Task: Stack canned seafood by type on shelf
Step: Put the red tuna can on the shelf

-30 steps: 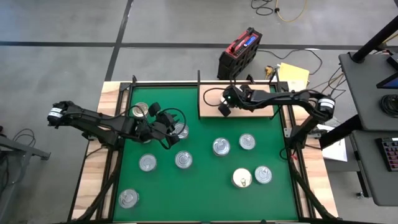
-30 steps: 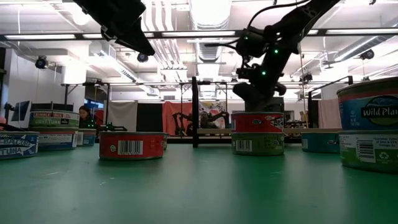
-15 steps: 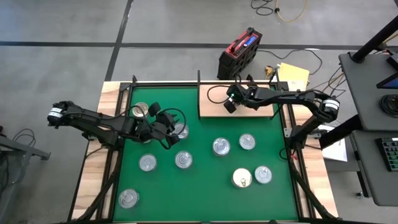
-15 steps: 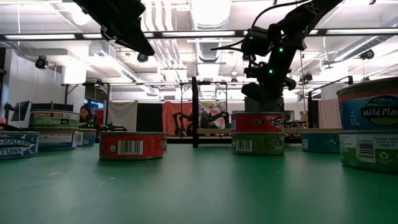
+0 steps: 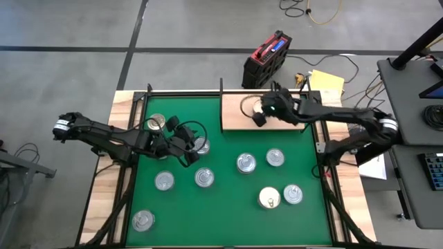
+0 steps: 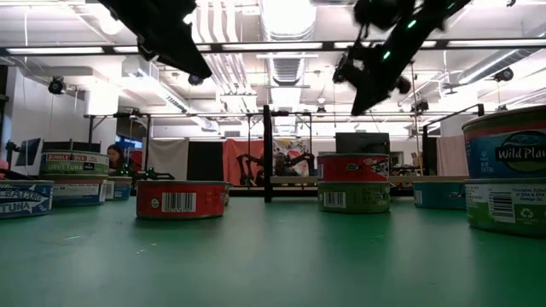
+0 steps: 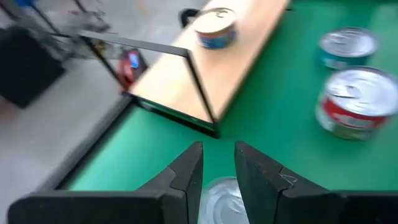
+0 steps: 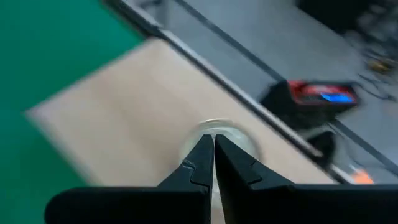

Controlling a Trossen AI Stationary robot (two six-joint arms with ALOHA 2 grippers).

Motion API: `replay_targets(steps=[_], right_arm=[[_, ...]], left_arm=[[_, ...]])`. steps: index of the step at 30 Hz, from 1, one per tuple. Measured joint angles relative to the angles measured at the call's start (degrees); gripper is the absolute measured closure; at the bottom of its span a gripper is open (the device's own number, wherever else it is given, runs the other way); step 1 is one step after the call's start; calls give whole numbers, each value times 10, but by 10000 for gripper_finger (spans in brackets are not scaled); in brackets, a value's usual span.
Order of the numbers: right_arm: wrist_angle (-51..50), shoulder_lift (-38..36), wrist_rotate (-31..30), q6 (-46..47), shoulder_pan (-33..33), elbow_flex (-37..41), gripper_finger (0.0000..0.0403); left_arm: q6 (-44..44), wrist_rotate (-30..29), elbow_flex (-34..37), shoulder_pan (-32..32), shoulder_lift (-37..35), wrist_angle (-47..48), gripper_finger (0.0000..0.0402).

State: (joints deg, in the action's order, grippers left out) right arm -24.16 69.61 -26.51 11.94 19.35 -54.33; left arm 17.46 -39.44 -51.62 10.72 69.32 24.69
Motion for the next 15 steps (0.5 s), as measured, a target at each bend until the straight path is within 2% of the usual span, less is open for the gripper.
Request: replay_targets(steps=[4, 10, 15], right_arm=[[10, -72, 57, 27, -72, 51, 394], [56, -138, 55, 76, -187, 121, 394], [91, -144, 25, 88, -263, 142, 394]], left_arm=[[20, 76, 0, 4, 6, 2, 324], [63, 168, 0, 19, 34, 41, 324], [129, 239, -8, 37, 49, 122, 324]])
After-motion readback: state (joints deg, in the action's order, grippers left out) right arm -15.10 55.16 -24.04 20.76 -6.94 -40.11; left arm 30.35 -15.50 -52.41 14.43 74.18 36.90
